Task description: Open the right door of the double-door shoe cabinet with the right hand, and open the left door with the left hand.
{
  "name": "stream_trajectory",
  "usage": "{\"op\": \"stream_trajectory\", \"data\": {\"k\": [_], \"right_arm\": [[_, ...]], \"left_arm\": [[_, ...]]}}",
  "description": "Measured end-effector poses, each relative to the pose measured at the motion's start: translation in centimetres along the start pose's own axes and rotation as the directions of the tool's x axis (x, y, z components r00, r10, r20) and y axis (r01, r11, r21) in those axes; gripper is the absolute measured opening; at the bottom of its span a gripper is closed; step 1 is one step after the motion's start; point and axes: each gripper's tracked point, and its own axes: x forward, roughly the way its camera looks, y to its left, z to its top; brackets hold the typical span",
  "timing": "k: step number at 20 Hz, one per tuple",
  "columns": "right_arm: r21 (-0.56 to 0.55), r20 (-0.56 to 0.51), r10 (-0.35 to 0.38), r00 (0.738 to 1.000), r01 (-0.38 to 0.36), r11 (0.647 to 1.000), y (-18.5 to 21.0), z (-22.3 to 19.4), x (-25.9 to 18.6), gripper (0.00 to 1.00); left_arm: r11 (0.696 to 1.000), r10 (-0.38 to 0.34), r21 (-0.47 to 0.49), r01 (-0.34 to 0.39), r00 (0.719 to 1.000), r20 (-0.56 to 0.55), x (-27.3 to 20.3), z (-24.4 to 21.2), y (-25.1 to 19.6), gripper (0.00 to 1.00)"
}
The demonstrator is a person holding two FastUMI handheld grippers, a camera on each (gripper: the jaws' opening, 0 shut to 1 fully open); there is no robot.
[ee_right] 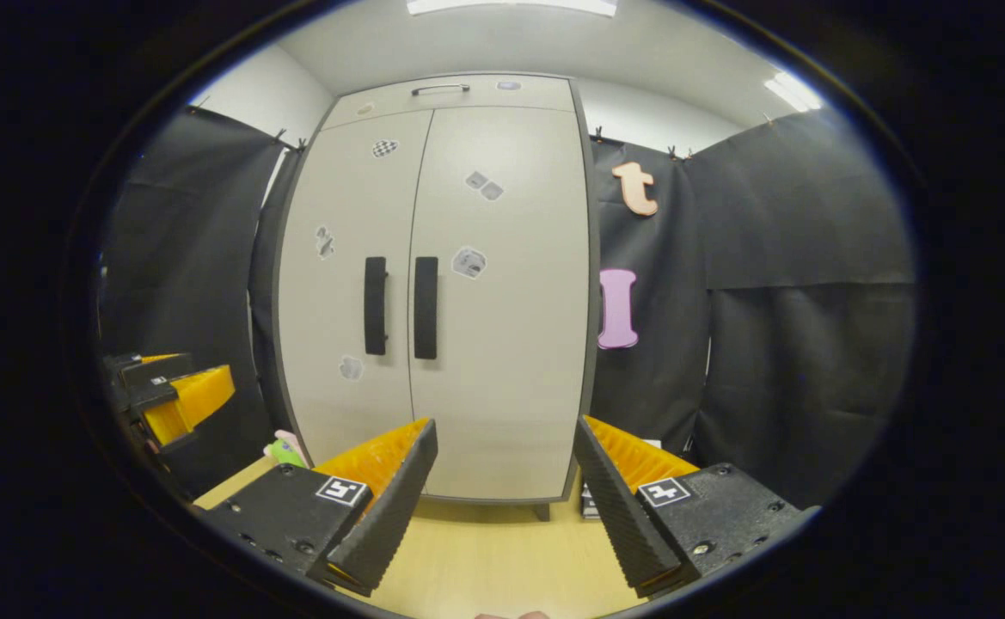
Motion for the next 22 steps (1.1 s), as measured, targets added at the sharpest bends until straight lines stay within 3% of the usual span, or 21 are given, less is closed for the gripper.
{"op": "stream_trajectory", "data": {"k": [3,7,13,22], "right_arm": [[-0.003,0.045,0.005,0.999,-0.005,1.0,0.9,1.4,3.0,0.99],[0.038,0.049,0.065,0.997,-0.067,0.997,3.8,3.8,8.4,0.99],[0.047,0.035,0.068,0.997,-0.069,0.996,6.3,7.0,16.0,0.99],[0.04,0.013,0.068,0.998,-0.069,0.997,8.8,7.1,21.2,0.99]], "left_arm": [[1.0,-0.008,-0.026,0.008,1.0,-0.02,-0.6,-1.0,-0.1,0.95],[1.0,-0.012,-0.027,0.011,0.998,-0.055,-1.5,-2.8,0.3,0.95],[0.998,0.023,-0.057,-0.029,0.996,-0.09,-1.9,-4.4,2.5,0.95],[0.991,0.103,-0.07,-0.112,0.988,-0.116,-1.4,-5.5,6.6,0.95]]}}
